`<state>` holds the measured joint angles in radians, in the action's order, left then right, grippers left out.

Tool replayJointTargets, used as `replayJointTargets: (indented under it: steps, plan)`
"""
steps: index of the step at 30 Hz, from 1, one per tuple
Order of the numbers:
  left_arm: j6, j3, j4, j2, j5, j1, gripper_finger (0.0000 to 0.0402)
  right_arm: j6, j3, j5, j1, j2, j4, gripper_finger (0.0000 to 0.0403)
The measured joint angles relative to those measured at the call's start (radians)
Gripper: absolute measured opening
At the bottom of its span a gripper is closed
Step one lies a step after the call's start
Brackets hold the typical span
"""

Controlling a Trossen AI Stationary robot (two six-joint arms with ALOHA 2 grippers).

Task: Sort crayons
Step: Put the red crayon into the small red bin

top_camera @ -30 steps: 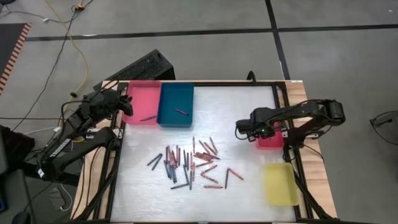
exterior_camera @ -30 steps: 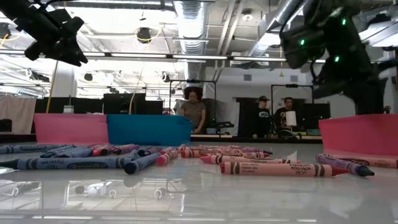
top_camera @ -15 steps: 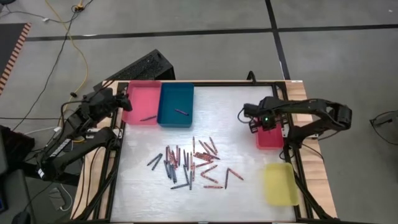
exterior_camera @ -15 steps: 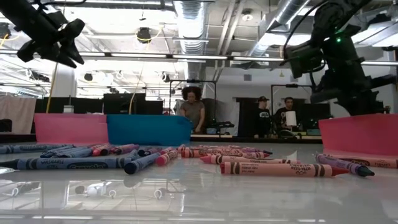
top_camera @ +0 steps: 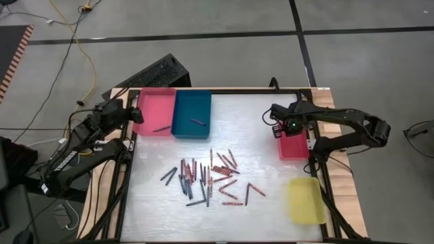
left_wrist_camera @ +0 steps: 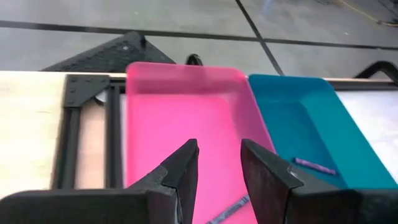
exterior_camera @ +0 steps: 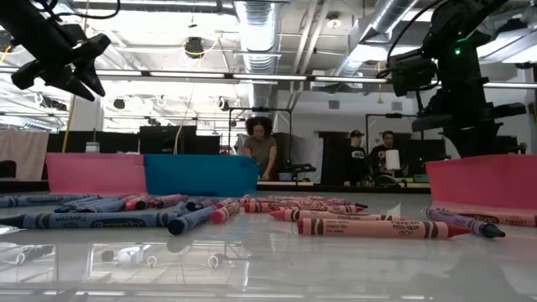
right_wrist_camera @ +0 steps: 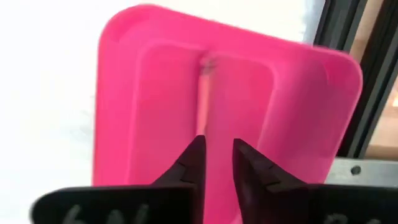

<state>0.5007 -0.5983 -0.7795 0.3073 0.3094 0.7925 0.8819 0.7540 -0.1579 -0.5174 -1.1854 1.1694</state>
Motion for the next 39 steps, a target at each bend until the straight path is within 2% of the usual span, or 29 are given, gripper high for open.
replayJointTargets:
  steps: [5,11,14,23,27,30,32,35,39]
  plan:
    - [0.009,0.0,0.0,0.0,-0.016,0.0,0.011,0.049,0.016,0.042,0.033,0.008,-0.034,0.0102]
    - [0.034,0.0,-0.032,0.0,-0.03,0.0,0.011,0.071,0.04,0.023,0.064,0.042,-0.162,0.0111]
    - [-0.022,0.0,-0.042,0.0,-0.04,0.0,0.011,0.092,0.04,-0.015,0.064,0.049,-0.246,0.0111]
    - [0.02,0.0,0.042,0.0,0.064,0.0,0.011,0.089,0.04,-0.045,0.102,0.049,-0.361,0.0111]
    - [-0.002,0.0,0.049,0.0,0.135,0.0,0.011,0.054,0.052,-0.004,0.173,0.054,-0.402,0.0111]
    - [-0.024,0.0,0.073,0.0,0.148,0.0,0.011,-0.018,0.08,-0.003,0.254,0.055,-0.503,0.0111]
    - [-0.044,0.0,0.097,0.0,0.113,0.0,0.011,-0.067,0.098,-0.005,0.317,0.054,-0.576,0.0111]
    - [-0.079,0.0,0.119,0.0,-0.001,0.0,0.011,-0.078,0.119,-0.038,0.435,0.044,-0.66,0.0111]
    - [-0.099,0.0,0.176,0.0,-0.163,0.0,0.011,-0.011,0.136,-0.048,0.612,0.011,-0.643,0.0111]
